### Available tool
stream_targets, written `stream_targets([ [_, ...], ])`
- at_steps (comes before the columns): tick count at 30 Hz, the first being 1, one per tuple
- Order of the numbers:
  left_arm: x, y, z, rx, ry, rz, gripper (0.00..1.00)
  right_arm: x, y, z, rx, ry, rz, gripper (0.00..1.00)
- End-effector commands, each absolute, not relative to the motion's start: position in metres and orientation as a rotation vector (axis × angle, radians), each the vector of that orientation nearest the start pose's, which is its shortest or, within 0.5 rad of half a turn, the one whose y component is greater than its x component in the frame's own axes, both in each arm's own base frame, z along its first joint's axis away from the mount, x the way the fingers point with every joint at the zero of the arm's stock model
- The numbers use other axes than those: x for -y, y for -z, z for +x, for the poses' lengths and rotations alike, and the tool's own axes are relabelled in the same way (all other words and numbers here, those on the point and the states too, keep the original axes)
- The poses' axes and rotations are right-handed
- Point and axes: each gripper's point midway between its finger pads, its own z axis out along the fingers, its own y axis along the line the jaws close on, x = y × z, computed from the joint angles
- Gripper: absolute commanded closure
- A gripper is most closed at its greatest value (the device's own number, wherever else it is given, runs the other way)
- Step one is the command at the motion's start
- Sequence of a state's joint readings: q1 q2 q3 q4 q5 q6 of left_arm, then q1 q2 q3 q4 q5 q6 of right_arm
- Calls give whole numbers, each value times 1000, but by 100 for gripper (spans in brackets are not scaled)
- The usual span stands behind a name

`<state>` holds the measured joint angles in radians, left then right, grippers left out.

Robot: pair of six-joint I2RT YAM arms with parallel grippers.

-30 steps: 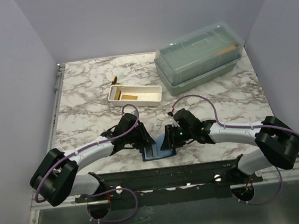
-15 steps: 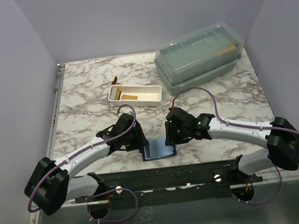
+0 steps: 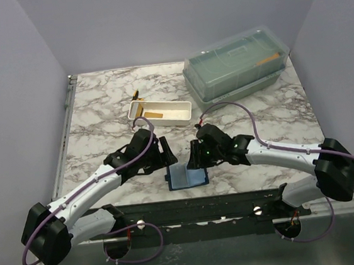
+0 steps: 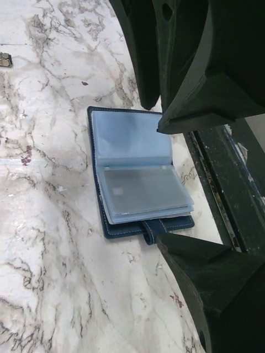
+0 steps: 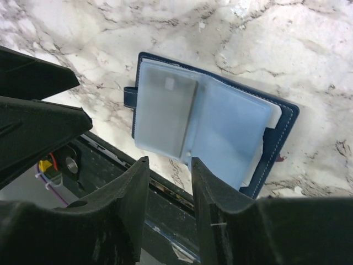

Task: Put the credit cards into the card holder
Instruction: Insert the credit card into the card holder, then pick up the credit card from the storage box.

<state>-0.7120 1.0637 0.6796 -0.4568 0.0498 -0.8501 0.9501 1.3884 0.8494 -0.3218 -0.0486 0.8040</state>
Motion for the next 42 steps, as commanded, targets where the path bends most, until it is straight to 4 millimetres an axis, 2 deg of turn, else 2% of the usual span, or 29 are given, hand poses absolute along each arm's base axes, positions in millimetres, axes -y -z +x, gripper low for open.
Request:
stream_targets([
  [1, 214, -130, 211, -2474, 709, -153, 18, -324, -101, 178, -2524, -897, -201, 60],
  [4, 211, -155, 233, -2416, 733, -161, 15, -321, -115, 200, -2479, -889, -142, 57],
  [6, 202, -170, 253, -2376, 743, -202, 14, -318, -127, 219, -2440, -911, -89, 56],
  [10, 188, -193, 291, -2317, 733, -242, 14, -318, -151, 258, -2345, -940, -48, 53],
  [12, 179, -201, 313, -2298, 729, -290, 12, -320, -157, 278, -2336, -926, -46, 52],
  [15, 175, -205, 343, -2289, 763, -342, 10, -329, -165, 301, -2322, -929, -71, 51],
  [18, 163, -205, 375, -2274, 705, -417, 10, -338, -167, 321, -2319, -881, -97, 49],
  [22, 146, -203, 412, -2265, 518, -378, 10, -354, -173, 343, -2312, -905, -118, 48],
  [26, 111, -181, 438, -2312, 176, -324, 6, -363, -177, 342, -2318, -952, -132, 49],
  [30, 86, -160, 453, -2356, -73, -248, 7, -354, -179, 331, -2310, -960, -125, 49],
  [35, 83, -134, 465, -2431, -194, -156, 11, -332, -180, 312, -2300, -950, -82, 49],
  [38, 85, -114, 469, -2493, -308, -71, 12, -322, -188, 301, -2274, -963, -65, 49],
  [42, 83, -100, 470, -2515, -417, -24, 13, -311, -200, 290, -2244, -969, -57, 48],
])
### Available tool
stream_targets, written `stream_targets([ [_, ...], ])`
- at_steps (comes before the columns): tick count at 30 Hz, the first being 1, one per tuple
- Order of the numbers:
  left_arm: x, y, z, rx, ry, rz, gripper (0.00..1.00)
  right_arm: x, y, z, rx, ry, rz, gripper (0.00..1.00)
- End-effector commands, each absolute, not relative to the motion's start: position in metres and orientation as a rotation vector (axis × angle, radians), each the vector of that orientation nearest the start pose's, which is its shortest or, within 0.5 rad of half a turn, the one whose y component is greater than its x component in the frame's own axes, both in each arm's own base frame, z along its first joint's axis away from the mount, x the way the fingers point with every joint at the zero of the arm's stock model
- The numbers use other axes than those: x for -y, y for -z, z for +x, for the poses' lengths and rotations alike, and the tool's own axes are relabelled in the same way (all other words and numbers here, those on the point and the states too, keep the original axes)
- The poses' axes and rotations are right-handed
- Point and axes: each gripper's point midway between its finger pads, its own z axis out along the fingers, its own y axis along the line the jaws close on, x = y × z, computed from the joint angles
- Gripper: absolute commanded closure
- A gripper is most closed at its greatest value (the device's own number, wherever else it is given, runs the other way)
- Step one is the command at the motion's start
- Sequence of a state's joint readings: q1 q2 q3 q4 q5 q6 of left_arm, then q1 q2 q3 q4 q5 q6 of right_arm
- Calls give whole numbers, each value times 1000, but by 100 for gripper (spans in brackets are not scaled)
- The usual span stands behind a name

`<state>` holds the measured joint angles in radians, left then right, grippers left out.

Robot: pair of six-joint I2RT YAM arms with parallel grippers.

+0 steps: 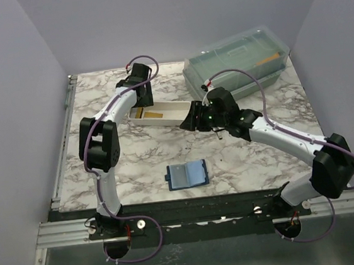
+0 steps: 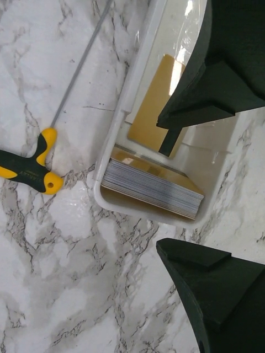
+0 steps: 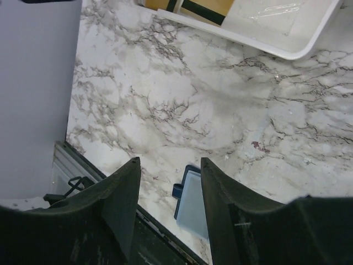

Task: Put the credit cards into the card holder
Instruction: Pick up the credit card from the storage box.

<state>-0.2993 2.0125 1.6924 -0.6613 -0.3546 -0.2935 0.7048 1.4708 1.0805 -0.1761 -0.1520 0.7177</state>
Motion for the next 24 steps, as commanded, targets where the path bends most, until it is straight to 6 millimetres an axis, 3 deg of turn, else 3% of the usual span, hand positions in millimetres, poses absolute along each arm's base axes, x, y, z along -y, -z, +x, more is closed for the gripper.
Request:
stream_targets([
  [1, 81, -96, 470, -2520, -435, -20, 14, -308, -203, 288, -2238, -968, -55, 48],
  [12, 69, -69, 471, -2566, -571, 15, 25, -294, -214, 272, -2192, -1000, -28, 48],
  [24, 65, -96, 475, -2502, -585, -31, 44, -302, -207, 270, -2225, -1036, -50, 50],
])
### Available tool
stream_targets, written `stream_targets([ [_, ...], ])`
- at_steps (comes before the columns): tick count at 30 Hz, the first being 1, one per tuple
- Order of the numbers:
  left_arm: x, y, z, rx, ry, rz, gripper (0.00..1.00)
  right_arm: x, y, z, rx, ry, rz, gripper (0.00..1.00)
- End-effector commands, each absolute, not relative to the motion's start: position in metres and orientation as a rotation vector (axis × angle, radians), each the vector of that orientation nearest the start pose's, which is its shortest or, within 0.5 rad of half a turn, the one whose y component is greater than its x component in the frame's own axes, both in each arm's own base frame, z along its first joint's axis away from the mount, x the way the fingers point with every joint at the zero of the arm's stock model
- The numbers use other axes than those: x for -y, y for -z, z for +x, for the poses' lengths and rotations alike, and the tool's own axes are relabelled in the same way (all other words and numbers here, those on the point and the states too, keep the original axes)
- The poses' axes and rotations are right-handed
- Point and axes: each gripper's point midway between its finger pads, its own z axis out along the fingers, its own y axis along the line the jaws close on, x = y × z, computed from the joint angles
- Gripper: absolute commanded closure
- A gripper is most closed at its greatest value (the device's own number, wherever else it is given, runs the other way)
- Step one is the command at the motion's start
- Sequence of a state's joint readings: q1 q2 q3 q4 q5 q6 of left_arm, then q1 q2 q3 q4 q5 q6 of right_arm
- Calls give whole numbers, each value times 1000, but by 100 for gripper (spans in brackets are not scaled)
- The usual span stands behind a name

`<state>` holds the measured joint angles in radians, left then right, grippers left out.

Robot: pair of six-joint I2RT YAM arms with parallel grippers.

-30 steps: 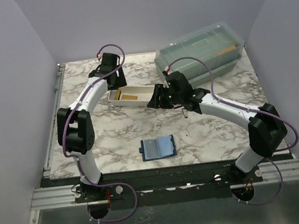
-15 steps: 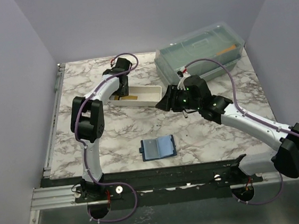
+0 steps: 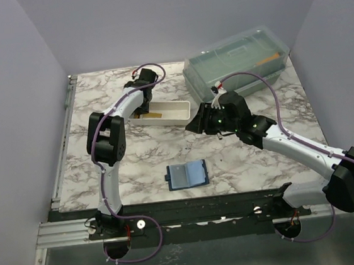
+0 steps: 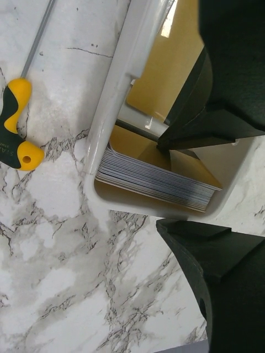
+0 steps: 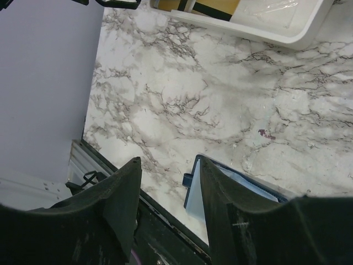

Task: Put the credit cards into the card holder
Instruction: Pick up the credit card from the storage box.

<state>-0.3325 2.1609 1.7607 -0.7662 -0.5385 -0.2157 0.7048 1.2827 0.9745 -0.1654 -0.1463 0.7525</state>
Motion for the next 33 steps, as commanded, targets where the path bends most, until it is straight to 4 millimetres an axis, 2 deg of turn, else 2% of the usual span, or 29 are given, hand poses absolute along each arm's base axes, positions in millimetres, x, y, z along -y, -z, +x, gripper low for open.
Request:
stream_targets([
  [1, 65, -97, 476, -2501, -578, -32, 45, -303, -207, 269, -2224, -1042, -51, 50],
  [14, 66, -110, 474, -2478, -558, -41, 60, -304, -201, 267, -2242, -1046, -61, 51],
  [15, 67, -109, 474, -2481, -553, -39, 59, -305, -201, 267, -2243, -1049, -65, 51],
  [17, 68, -105, 474, -2492, -545, -32, 49, -305, -201, 267, -2246, -1048, -70, 51],
  [19, 69, -102, 473, -2501, -543, -28, 46, -305, -203, 267, -2244, -1048, -75, 51],
  [27, 62, -95, 474, -2508, -592, -28, 47, -305, -206, 265, -2240, -1054, -83, 51],
  [33, 61, -103, 473, -2483, -606, -39, 54, -307, -206, 263, -2243, -1072, -85, 51],
])
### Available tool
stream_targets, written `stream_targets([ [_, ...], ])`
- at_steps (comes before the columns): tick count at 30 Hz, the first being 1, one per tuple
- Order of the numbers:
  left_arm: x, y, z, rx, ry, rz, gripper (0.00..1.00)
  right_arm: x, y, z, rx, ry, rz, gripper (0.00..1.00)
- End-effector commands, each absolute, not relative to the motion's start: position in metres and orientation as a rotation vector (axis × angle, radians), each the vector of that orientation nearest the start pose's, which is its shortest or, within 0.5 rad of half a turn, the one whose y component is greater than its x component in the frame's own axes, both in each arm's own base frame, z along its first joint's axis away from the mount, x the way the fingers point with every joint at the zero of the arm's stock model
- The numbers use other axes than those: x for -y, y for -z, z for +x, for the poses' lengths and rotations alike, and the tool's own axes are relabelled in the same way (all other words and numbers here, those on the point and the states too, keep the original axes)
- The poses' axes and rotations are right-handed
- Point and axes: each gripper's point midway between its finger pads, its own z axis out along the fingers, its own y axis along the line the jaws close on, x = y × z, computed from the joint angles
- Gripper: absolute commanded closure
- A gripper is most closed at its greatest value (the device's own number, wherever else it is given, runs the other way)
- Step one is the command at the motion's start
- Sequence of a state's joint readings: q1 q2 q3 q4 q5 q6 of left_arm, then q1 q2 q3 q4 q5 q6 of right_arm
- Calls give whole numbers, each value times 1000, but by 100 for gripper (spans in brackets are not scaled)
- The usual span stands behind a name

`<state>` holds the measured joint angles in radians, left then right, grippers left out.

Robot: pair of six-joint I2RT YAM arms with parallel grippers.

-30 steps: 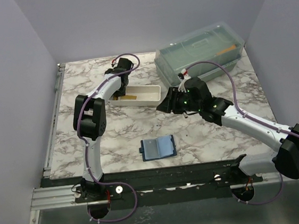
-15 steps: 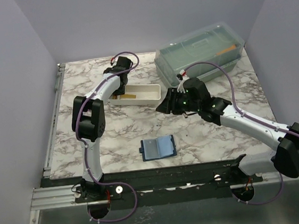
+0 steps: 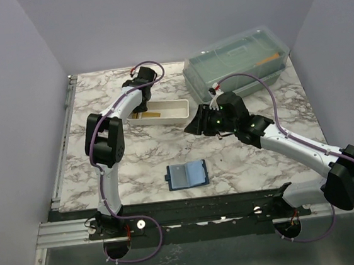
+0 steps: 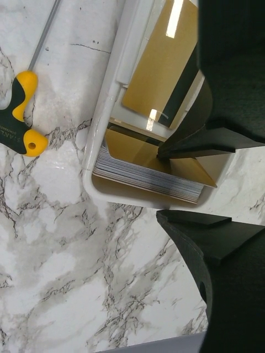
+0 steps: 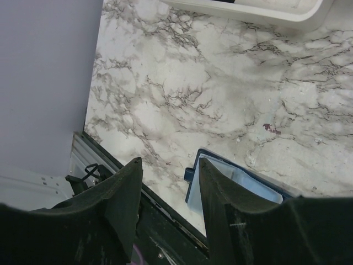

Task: Put the credit cards into the card holder
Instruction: Pick up the credit card from the storage box.

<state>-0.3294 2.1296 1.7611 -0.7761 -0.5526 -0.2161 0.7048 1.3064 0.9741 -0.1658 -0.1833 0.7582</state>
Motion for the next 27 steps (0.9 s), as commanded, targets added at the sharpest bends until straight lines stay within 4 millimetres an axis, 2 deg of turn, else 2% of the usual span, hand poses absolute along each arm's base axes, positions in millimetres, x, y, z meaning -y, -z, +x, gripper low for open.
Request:
stream_targets([
  [1, 62, -105, 472, -2479, -608, -38, 55, -307, -206, 263, -2244, -1077, -85, 51],
  [15, 70, -108, 470, -2466, -612, -21, 75, -307, -203, 261, -2252, -1078, -83, 52],
  [27, 92, -131, 463, -2470, -420, -33, 91, -304, -199, 258, -2266, -1076, -75, 53],
])
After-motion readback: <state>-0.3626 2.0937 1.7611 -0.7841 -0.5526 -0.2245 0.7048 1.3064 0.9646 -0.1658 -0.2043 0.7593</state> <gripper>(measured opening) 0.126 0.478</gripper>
